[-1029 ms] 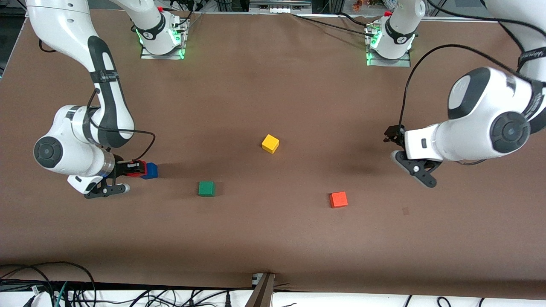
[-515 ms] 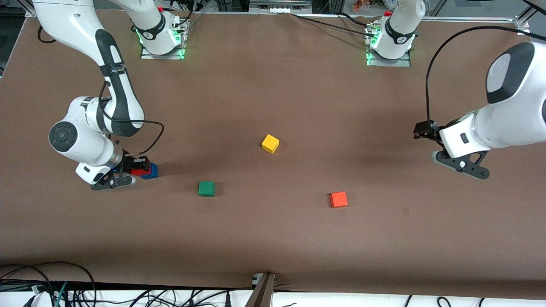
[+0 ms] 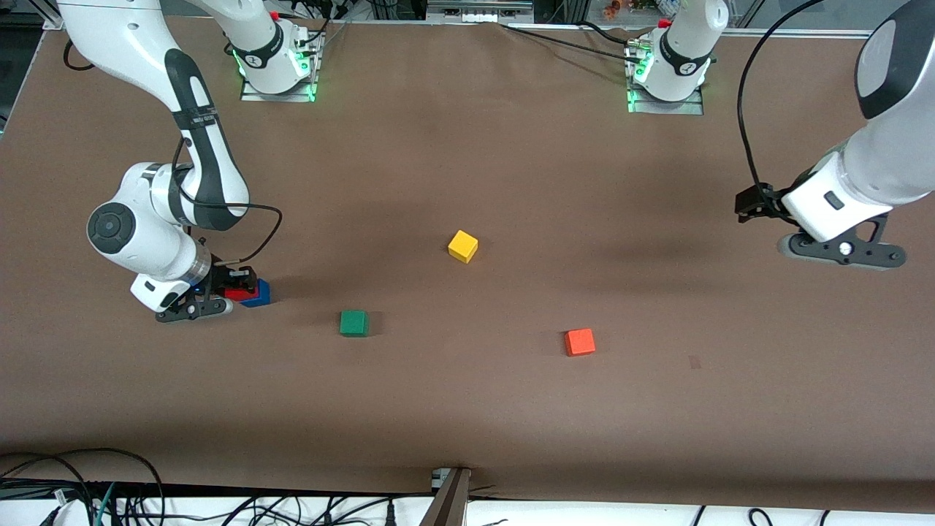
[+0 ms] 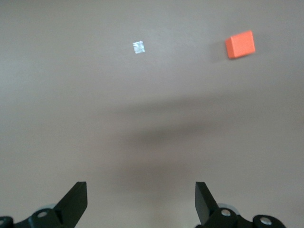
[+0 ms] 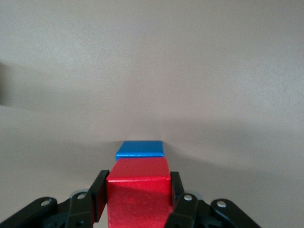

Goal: Pass red block to right arm, stack on blue

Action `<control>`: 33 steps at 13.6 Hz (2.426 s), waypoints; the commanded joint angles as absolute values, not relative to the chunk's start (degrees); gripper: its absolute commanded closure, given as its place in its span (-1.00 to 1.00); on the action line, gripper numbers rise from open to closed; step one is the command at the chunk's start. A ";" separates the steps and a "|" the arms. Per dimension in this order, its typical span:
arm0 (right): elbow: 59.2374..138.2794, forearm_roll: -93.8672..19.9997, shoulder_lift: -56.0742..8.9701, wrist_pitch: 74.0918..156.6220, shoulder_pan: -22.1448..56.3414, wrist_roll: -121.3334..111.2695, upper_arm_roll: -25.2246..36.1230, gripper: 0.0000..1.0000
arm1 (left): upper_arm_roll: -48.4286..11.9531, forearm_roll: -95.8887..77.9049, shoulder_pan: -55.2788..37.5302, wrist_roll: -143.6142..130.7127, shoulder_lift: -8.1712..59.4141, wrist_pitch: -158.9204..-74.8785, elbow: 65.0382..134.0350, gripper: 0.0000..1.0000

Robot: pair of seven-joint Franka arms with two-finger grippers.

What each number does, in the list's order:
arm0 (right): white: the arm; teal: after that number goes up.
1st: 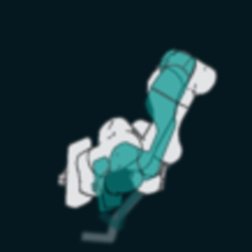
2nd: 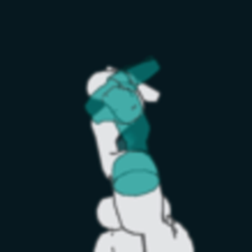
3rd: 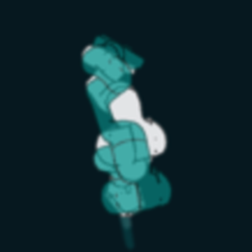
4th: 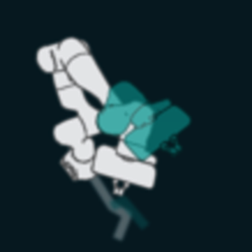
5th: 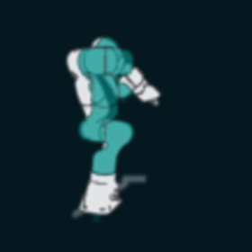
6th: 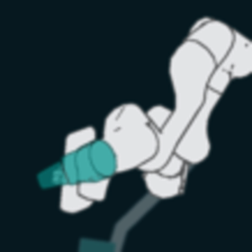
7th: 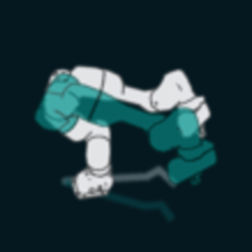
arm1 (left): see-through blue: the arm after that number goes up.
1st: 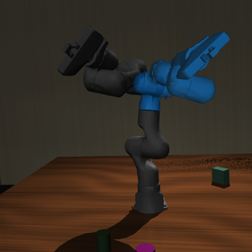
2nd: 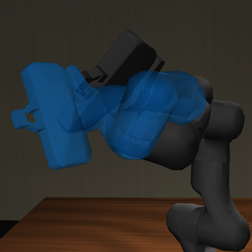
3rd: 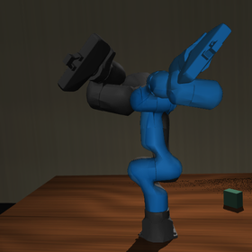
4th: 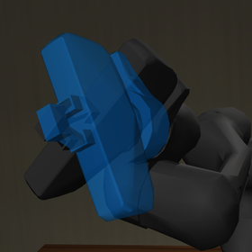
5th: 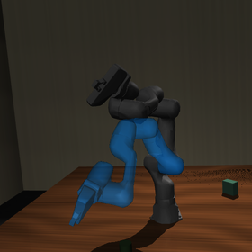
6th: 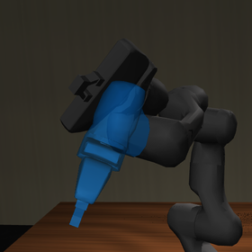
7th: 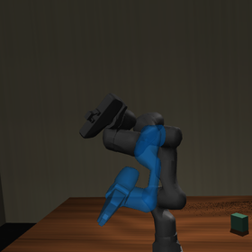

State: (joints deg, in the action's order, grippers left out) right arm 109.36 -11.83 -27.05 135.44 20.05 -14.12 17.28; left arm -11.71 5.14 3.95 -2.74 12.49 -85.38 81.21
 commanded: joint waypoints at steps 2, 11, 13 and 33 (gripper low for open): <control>111.71 -10.46 -24.61 136.14 20.74 -12.66 17.67 0.54 | -1.77 1.58 -1.57 -5.10 -0.59 -92.62 95.95 -1.00; 111.71 -10.55 -24.70 136.14 20.92 -11.25 17.49 0.54 | -3.60 4.04 -1.49 -5.01 -1.23 -93.43 95.98 -1.00; 111.71 -10.46 -24.70 136.14 21.18 -11.25 17.49 0.54 | -3.69 4.04 -1.41 -4.92 -1.23 -93.43 96.06 -1.00; 110.92 -10.55 -25.05 136.14 21.01 -11.95 17.84 -1.00 | -3.69 3.87 -1.49 -4.92 -1.14 -93.43 95.89 -1.00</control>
State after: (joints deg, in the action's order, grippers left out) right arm 109.58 -11.83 -27.03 135.86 20.62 -12.63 17.47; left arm -3.76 2.86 -1.02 -4.26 -1.06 -93.11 95.99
